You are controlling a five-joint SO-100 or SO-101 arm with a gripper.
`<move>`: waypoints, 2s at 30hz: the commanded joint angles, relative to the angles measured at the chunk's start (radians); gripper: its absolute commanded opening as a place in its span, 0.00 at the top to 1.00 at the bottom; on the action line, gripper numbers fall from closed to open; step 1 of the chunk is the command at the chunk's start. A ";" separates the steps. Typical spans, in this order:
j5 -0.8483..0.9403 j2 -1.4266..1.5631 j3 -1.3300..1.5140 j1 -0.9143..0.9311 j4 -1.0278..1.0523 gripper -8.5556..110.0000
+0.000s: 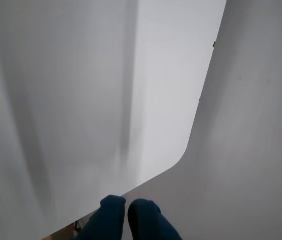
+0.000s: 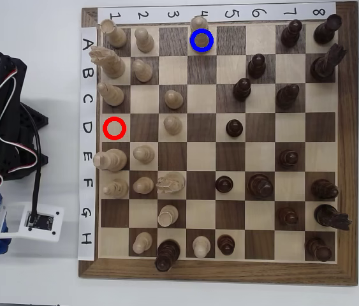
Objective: Move the piece to destination
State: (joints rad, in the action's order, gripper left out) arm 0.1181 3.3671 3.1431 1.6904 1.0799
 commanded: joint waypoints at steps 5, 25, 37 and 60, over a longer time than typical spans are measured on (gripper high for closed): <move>-0.035 0.060 -0.017 0.041 0.011 0.93; -0.044 0.060 -0.018 -0.021 0.018 0.92; -0.029 0.060 -0.018 -0.037 0.020 0.93; -0.021 0.060 -0.018 -0.044 0.020 0.93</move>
State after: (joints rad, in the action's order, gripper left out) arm 0.0767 3.3671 3.1431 1.6705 1.0799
